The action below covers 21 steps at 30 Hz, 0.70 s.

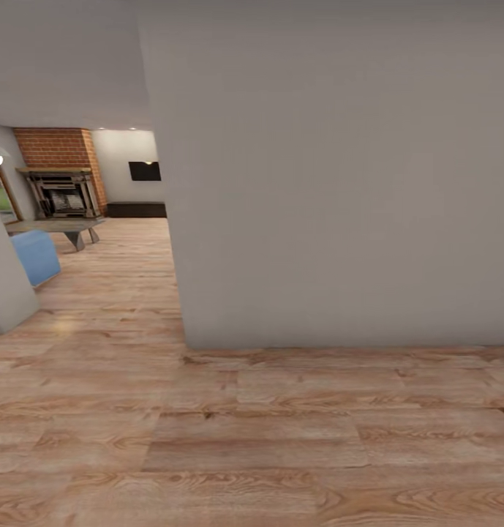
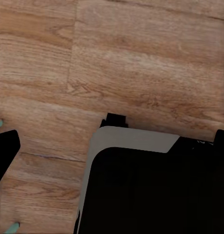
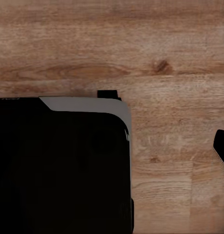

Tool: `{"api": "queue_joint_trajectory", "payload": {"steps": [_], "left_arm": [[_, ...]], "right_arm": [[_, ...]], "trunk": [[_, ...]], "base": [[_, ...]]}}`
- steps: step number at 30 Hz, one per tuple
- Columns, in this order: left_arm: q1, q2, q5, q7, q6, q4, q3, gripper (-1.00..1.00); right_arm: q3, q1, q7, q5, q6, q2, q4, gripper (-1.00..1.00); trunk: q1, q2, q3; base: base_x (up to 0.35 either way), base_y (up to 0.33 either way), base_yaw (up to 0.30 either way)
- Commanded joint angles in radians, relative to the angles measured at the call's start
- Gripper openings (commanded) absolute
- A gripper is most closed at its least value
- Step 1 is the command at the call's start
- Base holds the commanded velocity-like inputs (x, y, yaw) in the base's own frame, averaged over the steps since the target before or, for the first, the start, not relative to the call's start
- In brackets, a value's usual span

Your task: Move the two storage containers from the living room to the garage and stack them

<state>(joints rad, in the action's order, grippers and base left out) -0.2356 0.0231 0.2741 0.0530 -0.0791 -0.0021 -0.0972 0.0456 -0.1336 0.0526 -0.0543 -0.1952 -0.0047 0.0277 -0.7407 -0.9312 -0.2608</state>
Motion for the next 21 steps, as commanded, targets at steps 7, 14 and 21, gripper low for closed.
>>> {"api": "queue_joint_trajectory", "payload": {"steps": [7,14,21], "left_arm": [[-0.001,0.000,0.008,0.002,-0.004,0.001,-0.009,1.00],[-0.001,0.000,0.008,0.002,-0.004,0.001,-0.009,1.00],[-0.001,0.000,0.008,0.002,-0.004,0.001,-0.009,1.00]], "right_arm": [[0.005,-0.001,0.001,-0.006,-0.006,0.000,0.003,1.00],[0.005,-0.001,0.001,-0.006,-0.006,0.000,0.003,1.00],[0.005,-0.001,0.001,-0.006,-0.006,0.000,0.003,1.00]], "trunk": [[-0.001,-0.001,-0.001],[-0.001,-0.001,-0.001],[-0.001,-0.001,-0.001]], "base": [[0.324,0.000,0.000],[0.324,0.000,0.000],[0.324,0.000,0.000]]}}
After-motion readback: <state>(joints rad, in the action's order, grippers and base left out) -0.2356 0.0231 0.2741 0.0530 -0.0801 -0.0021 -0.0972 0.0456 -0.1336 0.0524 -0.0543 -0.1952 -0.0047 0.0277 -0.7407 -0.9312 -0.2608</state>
